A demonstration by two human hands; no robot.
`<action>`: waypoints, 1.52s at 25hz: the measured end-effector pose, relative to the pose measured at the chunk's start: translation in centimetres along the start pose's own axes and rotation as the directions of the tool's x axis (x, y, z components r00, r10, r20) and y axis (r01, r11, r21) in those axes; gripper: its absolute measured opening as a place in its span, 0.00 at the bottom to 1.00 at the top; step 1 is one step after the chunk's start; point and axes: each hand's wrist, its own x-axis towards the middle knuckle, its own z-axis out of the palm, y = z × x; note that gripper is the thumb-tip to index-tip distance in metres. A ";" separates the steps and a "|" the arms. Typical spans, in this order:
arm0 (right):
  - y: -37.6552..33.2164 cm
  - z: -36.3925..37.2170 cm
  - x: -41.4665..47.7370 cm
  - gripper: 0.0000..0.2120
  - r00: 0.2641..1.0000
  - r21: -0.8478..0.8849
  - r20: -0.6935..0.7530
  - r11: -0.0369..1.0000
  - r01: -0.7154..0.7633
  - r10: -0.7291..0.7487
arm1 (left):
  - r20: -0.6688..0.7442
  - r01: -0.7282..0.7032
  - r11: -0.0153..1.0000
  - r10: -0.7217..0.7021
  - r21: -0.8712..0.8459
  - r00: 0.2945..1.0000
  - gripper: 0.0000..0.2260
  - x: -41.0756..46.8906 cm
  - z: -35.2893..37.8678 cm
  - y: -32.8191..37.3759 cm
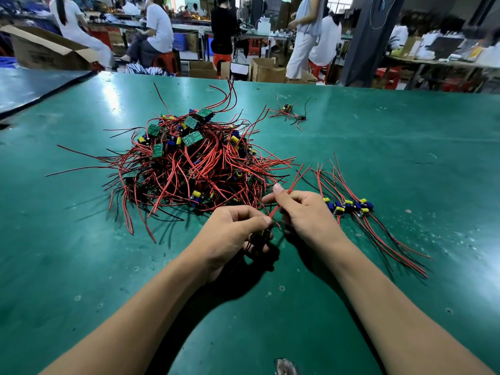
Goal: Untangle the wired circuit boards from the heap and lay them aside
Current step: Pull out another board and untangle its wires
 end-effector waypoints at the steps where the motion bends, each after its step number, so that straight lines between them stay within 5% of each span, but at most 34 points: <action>1: 0.0 0.2 0.2 0.19 1.000 0.074 -0.028 0.997 -0.009 0.011 | 0.006 0.000 1.000 0.000 -0.001 1.000 0.06 -0.1 0.0 0.1; 6: -1.0 -0.5 1.0 0.20 0.977 0.406 -0.149 0.911 -0.080 0.152 | -0.009 -0.024 1.000 0.024 0.003 1.000 0.06 -0.2 0.5 -0.1; 12: -2.2 -2.3 1.0 0.28 0.926 0.748 0.124 0.580 -0.322 0.356 | -0.001 -0.044 0.999 0.044 -0.004 0.999 0.05 0.0 0.5 -0.4; 15: -2.6 -2.9 0.6 0.20 0.914 0.737 0.206 0.559 -0.380 0.350 | 0.030 -0.033 0.999 0.032 0.013 0.999 0.05 0.0 0.3 -0.4; 18: -2.6 -2.2 0.2 0.23 0.915 0.629 0.185 0.672 -0.391 0.359 | 0.012 -0.026 1.000 0.026 0.001 1.000 0.07 0.0 0.3 -0.4; 21: -2.6 -1.7 -0.2 0.39 0.938 0.486 0.105 0.806 -0.339 0.332 | -0.018 -0.015 0.998 0.014 -0.065 1.000 0.09 0.1 0.5 -0.3; 24: -2.5 -1.8 -0.2 0.49 0.949 0.457 0.048 0.838 -0.298 0.311 | -0.008 0.065 0.986 -0.067 -0.154 0.998 0.24 0.4 0.5 -0.1; 29: -2.6 -1.5 -0.3 0.46 0.961 0.399 -0.062 0.889 -0.225 0.271 | 0.065 0.126 0.968 -0.115 -0.218 0.991 0.35 0.5 0.1 0.2; 33: -2.4 -0.2 -1.4 0.33 0.989 -0.081 -0.125 0.992 -0.093 0.083 | 0.072 0.099 0.962 -0.083 -0.253 0.994 0.36 0.7 0.1 0.0; 36: -1.8 0.4 -1.9 0.36 0.995 -0.501 0.025 0.860 0.099 -0.100 | 0.093 0.101 0.975 -0.084 -0.197 0.992 0.35 0.8 -0.3 -0.3; 38: -1.8 0.4 -1.7 0.41 0.992 -0.551 0.063 0.825 0.125 -0.108 | 0.103 0.109 0.983 -0.095 -0.147 0.990 0.33 1.0 -0.1 -0.2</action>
